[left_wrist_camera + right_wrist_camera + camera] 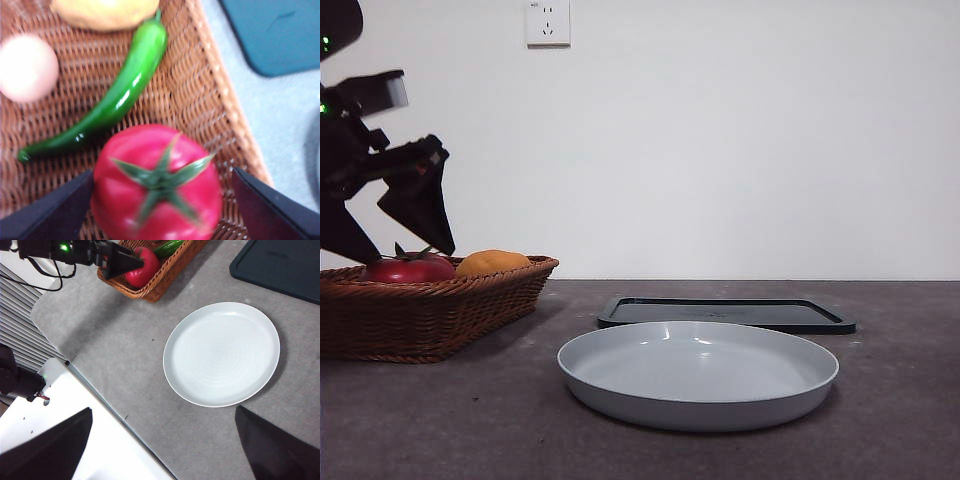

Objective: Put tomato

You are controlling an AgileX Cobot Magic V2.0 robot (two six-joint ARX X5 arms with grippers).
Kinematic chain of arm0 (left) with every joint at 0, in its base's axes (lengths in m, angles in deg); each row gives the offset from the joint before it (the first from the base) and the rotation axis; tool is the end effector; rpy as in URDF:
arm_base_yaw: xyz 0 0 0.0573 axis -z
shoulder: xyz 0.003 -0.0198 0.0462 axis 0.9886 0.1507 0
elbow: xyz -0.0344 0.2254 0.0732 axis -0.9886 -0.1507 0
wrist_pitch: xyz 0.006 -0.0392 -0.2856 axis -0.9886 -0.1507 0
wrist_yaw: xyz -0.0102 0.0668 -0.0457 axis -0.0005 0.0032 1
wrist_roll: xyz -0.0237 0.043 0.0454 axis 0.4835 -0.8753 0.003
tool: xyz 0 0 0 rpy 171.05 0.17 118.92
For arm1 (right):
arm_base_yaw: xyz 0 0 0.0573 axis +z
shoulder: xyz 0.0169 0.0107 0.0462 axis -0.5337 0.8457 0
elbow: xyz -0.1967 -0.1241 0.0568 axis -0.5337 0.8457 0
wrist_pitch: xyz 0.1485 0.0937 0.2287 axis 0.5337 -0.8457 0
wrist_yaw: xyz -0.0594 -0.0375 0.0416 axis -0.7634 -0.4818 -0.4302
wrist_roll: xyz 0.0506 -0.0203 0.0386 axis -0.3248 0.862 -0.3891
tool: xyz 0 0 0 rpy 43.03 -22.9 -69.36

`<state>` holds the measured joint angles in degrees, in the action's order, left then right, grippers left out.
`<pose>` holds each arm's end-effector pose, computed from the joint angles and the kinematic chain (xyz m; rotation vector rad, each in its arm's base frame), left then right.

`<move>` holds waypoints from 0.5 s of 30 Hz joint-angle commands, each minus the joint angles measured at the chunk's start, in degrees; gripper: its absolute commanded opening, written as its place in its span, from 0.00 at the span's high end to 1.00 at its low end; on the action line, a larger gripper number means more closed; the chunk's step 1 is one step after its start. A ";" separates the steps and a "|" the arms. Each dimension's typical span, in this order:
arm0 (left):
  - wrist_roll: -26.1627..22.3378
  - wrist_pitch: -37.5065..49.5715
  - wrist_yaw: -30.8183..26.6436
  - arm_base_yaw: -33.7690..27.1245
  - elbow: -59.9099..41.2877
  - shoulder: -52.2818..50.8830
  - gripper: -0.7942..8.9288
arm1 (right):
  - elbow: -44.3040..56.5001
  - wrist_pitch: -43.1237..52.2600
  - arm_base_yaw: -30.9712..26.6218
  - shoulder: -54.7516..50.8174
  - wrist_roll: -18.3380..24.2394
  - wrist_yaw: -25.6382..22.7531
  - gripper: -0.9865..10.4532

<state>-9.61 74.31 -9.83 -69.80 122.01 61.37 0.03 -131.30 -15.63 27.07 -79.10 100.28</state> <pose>0.3171 -0.0738 0.1515 0.0174 0.7858 -0.3674 0.1624 0.0784 0.3104 0.1954 0.7968 0.8424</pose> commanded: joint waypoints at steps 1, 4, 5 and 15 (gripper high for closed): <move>-0.76 0.50 -0.02 0.17 0.98 2.14 0.46 | -1.03 0.59 0.24 0.33 0.46 0.22 0.51; -0.79 0.50 -0.02 0.17 0.98 3.37 0.46 | -1.03 0.57 0.24 0.33 0.46 0.22 0.51; -0.79 0.52 -0.04 0.17 0.98 3.63 0.46 | -1.03 0.57 0.24 0.33 0.46 0.22 0.51; -1.51 0.26 -0.09 0.17 0.98 5.75 0.52 | -1.03 0.57 0.24 0.33 0.46 0.22 0.51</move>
<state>-9.87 75.29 -9.40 -69.78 122.76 65.30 0.03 -131.30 -15.63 27.07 -79.10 100.30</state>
